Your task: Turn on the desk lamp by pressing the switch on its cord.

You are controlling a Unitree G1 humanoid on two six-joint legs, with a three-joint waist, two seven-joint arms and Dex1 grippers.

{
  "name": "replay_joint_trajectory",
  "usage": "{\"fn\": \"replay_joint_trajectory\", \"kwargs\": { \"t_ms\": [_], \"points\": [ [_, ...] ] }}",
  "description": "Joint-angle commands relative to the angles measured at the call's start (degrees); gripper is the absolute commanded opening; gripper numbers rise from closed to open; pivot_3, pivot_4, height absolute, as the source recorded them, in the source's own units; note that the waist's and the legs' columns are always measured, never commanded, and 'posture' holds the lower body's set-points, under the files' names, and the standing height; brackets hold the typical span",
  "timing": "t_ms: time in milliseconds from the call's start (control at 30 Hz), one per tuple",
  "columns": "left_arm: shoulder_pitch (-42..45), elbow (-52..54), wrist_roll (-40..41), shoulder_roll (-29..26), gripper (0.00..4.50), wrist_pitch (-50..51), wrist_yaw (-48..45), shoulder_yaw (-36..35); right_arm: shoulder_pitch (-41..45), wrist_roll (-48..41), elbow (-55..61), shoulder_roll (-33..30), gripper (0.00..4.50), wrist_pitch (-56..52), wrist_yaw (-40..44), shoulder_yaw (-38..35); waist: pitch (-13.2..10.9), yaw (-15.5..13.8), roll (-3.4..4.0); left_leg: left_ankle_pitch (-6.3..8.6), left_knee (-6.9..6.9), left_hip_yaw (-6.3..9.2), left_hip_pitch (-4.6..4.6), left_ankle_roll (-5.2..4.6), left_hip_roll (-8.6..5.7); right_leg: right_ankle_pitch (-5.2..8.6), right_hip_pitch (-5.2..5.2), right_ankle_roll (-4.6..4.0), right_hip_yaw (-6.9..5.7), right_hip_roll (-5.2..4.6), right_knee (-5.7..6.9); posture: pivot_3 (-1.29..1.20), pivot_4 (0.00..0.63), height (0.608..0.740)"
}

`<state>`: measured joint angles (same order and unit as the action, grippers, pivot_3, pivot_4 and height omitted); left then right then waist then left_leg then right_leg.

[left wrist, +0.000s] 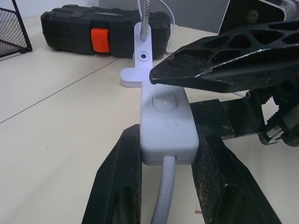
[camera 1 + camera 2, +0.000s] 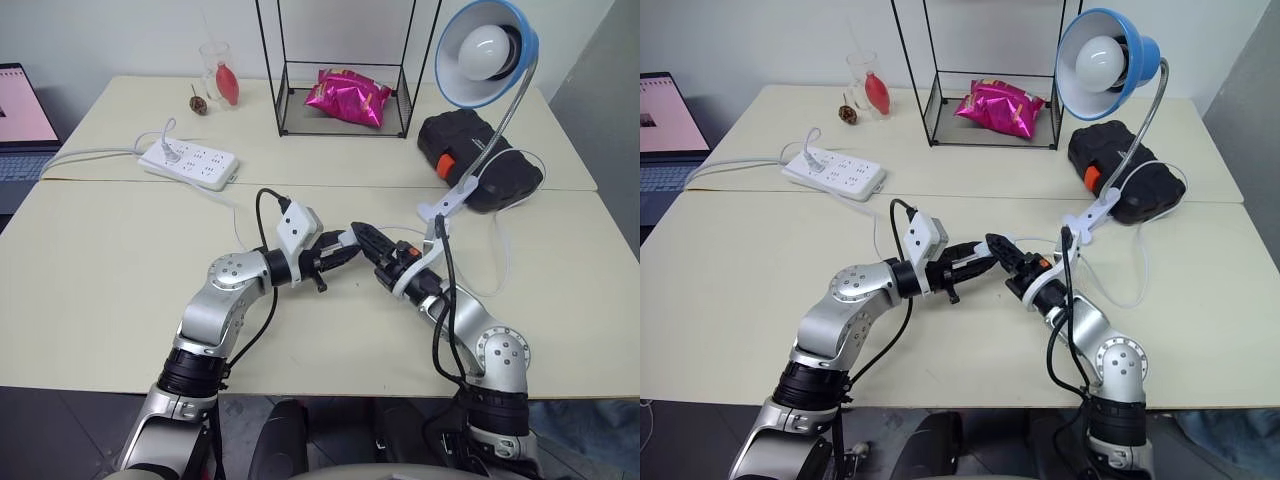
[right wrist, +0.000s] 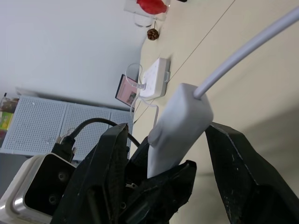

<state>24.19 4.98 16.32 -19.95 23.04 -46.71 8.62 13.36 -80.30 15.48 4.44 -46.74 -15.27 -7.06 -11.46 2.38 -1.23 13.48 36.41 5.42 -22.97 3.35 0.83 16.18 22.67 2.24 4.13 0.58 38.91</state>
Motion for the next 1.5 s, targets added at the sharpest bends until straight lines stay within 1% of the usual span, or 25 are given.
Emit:
{"fn": "replay_joint_trajectory", "kwargs": {
  "t_ms": [33,467,567,633,667,733,800,1200,1267,1300,1333,1367,1400,1467,1500],
  "points": [
    [0.01,1.94,0.09,0.12,1.10,-1.46,0.26,0.09,-0.08,-2.37,2.40,0.14,2.67,0.76,-0.38,0.19,0.00,0.00,0.00,0.00,0.00,0.00,0.00,0.00,0.00,0.00,0.00,0.00,0.00,0.00,0.00,0.00,0.150,0.740],
    [0.07,1.86,0.19,0.08,1.10,-1.37,0.08,0.10,-0.77,-3.36,2.91,-0.84,2.67,0.44,-0.28,1.84,0.00,0.02,0.00,0.00,-0.02,-0.01,0.00,0.00,0.00,0.01,0.01,-0.01,0.00,0.00,0.00,0.00,0.150,0.740],
    [0.07,1.87,0.22,0.09,1.10,-1.39,0.00,0.12,-0.97,-3.55,2.91,-0.74,2.17,0.82,-0.50,1.91,0.00,0.02,0.00,0.00,-0.03,-0.01,0.00,0.00,0.00,0.01,0.02,-0.01,0.00,0.00,0.00,0.00,0.150,0.740],
    [0.02,1.86,0.19,0.06,1.10,-1.41,-0.04,0.16,-1.02,-3.59,2.99,-0.38,1.69,1.55,-0.28,1.55,0.00,0.02,0.00,0.00,-0.03,-0.01,0.00,0.00,0.00,0.01,0.02,-0.01,0.01,0.00,0.00,0.00,0.150,0.740],
    [-0.01,1.85,0.18,0.04,1.10,-1.42,-0.05,0.17,-1.02,-3.62,3.04,-0.29,1.54,1.79,-0.16,1.45,0.00,0.02,0.00,0.00,-0.03,-0.01,0.00,0.00,0.00,0.01,0.02,-0.01,0.00,0.00,0.00,0.00,0.150,0.740],
    [-0.13,1.85,0.12,-0.02,1.10,-1.49,-0.08,0.21,-1.01,-3.81,3.15,-0.30,1.02,1.94,0.07,1.46,0.00,0.02,0.00,0.00,-0.04,0.00,0.00,0.00,0.00,0.01,0.02,-0.01,0.00,0.00,0.00,0.00,0.150,0.740],
    [-0.20,1.83,0.09,-0.08,1.10,-1.56,-0.08,0.25,-1.01,-4.00,3.18,-0.36,0.79,1.99,0.18,1.55,0.00,0.02,0.00,0.00,-0.04,-0.02,0.00,0.00,0.00,0.01,0.03,-0.01,0.01,0.00,0.00,0.00,0.150,0.740],
    [-0.52,2.14,0.17,-0.07,1.10,-1.68,0.28,0.38,-0.97,-5.92,3.53,-0.53,0.77,1.85,1.12,1.99,0.00,0.03,0.00,0.00,-0.06,-0.02,-0.01,0.00,0.00,0.02,0.04,-0.02,0.01,0.00,-0.01,0.00,0.150,0.740],
    [-0.53,2.10,0.15,-0.08,1.10,-1.74,0.31,0.40,-0.95,-6.01,3.89,-0.75,1.49,1.87,1.57,2.09,0.00,0.03,0.00,0.00,-0.06,-0.01,-0.01,0.00,0.00,0.02,0.04,-0.02,0.00,0.00,-0.01,0.00,0.150,0.740],
    [-0.55,2.11,0.15,-0.08,1.10,-1.73,0.33,0.39,-0.95,-6.15,4.23,-0.89,1.58,1.90,1.78,2.12,0.00,0.04,0.00,0.00,-0.06,-0.01,-0.01,0.00,0.01,0.01,0.04,-0.02,0.00,0.00,-0.01,0.00,0.150,0.740],
    [-0.57,2.12,0.14,-0.08,1.10,-1.73,0.36,0.39,-0.95,-6.33,4.49,-1.04,1.99,1.95,1.80,2.12,0.00,0.04,0.00,0.00,-0.06,-0.02,-0.01,0.00,0.01,0.02,0.04,-0.02,0.01,0.00,-0.01,0.00,0.150,0.740],
    [-0.62,2.16,0.14,-0.08,1.10,-1.74,0.39,0.39,-0.98,-6.47,4.67,-1.14,2.07,1.99,1.79,2.13,0.00,0.05,0.00,0.00,-0.07,-0.01,-0.01,0.00,0.01,0.02,0.04,-0.02,0.01,0.00,-0.01,0.00,0.150,0.740],
    [-0.67,2.20,0.14,-0.07,1.10,-1.75,0.41,0.38,-1.10,-6.75,4.80,-1.29,2.37,2.05,1.42,2.01,0.00,0.05,0.00,0.00,-0.07,-0.01,-0.01,0.00,0.01,0.02,0.04,-0.02,0.00,0.00,-0.01,0.00,0.150,0.740],
    [-0.77,2.23,0.15,-0.05,1.10,-1.77,0.44,0.36,-1.55,-7.49,4.98,-1.51,2.81,2.13,0.36,1.75,0.00,0.05,0.00,0.00,-0.08,-0.01,-0.01,0.00,0.01,0.02,0.05,-0.02,0.00,0.00,-0.01,0.00,0.150,0.740],
    [-0.81,2.25,0.17,-0.05,1.10,-1.77,0.46,0.33,-1.83,-7.91,5.07,-1.54,3.12,2.20,-0.14,1.65,0.00,0.05,0.00,0.00,-0.08,-0.01,-0.01,0.00,0.01,0.02,0.05,-0.02,0.01,0.00,-0.01,0.00,0.150,0.740]
  ]
}}
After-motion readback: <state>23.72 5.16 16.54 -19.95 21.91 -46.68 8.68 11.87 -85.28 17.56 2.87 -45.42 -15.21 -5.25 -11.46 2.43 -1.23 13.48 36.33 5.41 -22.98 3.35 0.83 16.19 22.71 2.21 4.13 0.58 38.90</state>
